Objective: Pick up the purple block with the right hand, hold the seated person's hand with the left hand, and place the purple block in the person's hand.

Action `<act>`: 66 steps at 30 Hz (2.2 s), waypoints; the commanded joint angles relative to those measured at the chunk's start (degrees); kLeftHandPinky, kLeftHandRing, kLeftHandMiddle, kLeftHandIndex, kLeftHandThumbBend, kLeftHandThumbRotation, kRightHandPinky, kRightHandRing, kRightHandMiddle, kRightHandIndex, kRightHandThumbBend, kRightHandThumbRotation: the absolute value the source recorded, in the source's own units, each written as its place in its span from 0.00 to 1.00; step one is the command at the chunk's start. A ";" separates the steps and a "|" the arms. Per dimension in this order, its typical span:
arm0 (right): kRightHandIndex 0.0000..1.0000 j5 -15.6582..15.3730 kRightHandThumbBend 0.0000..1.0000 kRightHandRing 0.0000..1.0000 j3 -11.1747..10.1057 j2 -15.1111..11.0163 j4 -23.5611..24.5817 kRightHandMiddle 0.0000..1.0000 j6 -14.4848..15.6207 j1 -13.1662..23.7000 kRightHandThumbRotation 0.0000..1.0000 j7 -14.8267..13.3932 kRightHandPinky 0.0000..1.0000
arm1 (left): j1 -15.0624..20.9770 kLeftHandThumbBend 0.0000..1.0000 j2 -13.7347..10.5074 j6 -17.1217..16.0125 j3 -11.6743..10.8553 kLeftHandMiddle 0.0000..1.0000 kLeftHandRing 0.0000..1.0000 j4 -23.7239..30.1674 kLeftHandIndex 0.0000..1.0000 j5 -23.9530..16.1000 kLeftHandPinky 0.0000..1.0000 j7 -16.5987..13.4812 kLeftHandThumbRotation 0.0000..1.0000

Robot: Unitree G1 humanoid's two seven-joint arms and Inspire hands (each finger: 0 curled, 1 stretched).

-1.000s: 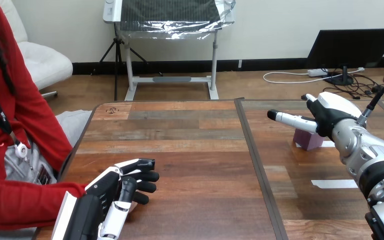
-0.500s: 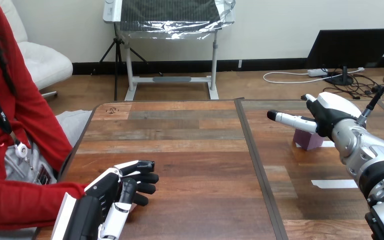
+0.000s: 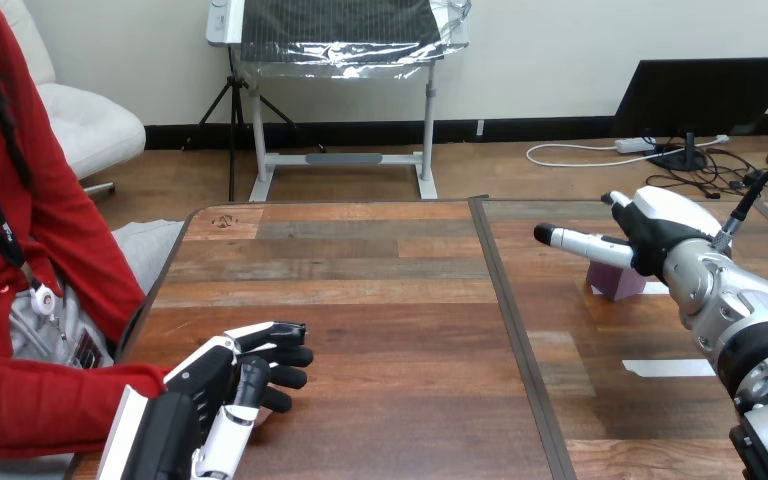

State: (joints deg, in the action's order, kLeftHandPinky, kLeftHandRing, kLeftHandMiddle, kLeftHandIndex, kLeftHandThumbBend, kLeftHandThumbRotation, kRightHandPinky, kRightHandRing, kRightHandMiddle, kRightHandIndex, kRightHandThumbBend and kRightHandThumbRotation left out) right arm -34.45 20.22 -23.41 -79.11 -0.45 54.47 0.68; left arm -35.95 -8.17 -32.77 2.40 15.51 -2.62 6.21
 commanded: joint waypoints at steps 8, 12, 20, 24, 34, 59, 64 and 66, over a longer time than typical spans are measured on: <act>1.00 -0.47 0.80 1.00 0.75 0.37 0.71 1.00 1.02 4.19 1.00 0.98 1.00 | 0.94 0.32 -0.15 -1.59 -0.84 0.66 0.63 2.75 0.68 0.12 0.55 0.14 0.89; 1.00 -0.62 0.80 1.00 1.03 0.56 0.63 1.00 1.50 3.98 1.00 1.98 1.00 | 0.45 0.32 -0.14 -1.49 -0.95 0.66 0.63 3.05 0.68 0.08 0.55 0.16 0.89; 1.00 -0.82 0.79 1.00 1.30 0.89 0.60 1.00 1.91 3.39 1.00 2.99 0.99 | -0.40 0.33 -0.15 -2.20 -1.37 0.66 0.63 3.36 0.68 -0.38 0.55 0.01 0.89; 1.00 -0.71 0.79 1.00 1.16 1.13 0.57 1.00 2.23 3.03 1.00 3.39 1.00 | -0.80 0.33 -0.44 -2.56 -1.59 0.67 0.63 3.46 0.68 -0.30 0.55 0.24 0.89; 1.00 0.24 0.78 1.00 0.54 1.69 0.45 1.00 2.49 1.87 1.00 3.91 1.00 | -2.09 0.33 -0.52 -2.92 -1.86 0.68 0.64 4.05 0.69 0.19 0.56 0.48 0.90; 0.95 0.84 0.81 0.91 0.24 2.05 0.38 0.94 2.08 0.80 1.00 4.44 0.86 | -3.55 0.31 -0.26 -2.55 -1.79 0.68 0.65 5.07 0.70 0.14 0.58 0.47 0.89; 0.91 1.29 0.80 0.87 -0.30 1.93 0.28 0.90 2.10 0.59 1.00 4.48 0.81 | -3.37 0.32 -0.32 -3.13 -1.85 0.69 0.65 4.68 0.70 0.09 0.59 0.49 0.88; 0.89 1.21 0.81 0.85 -0.25 1.99 0.32 0.88 2.19 0.68 1.00 4.44 0.79 | -3.27 0.32 -0.31 -3.28 -1.87 0.69 0.65 4.55 0.70 0.13 0.60 0.49 0.88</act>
State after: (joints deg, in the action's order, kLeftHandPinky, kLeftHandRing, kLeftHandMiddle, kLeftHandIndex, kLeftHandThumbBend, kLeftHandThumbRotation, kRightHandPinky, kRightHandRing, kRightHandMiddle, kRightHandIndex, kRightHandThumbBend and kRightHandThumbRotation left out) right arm -33.78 20.39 -22.14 -79.20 2.14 54.13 5.44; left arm -40.59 -8.33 -34.72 0.88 17.95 -2.81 6.62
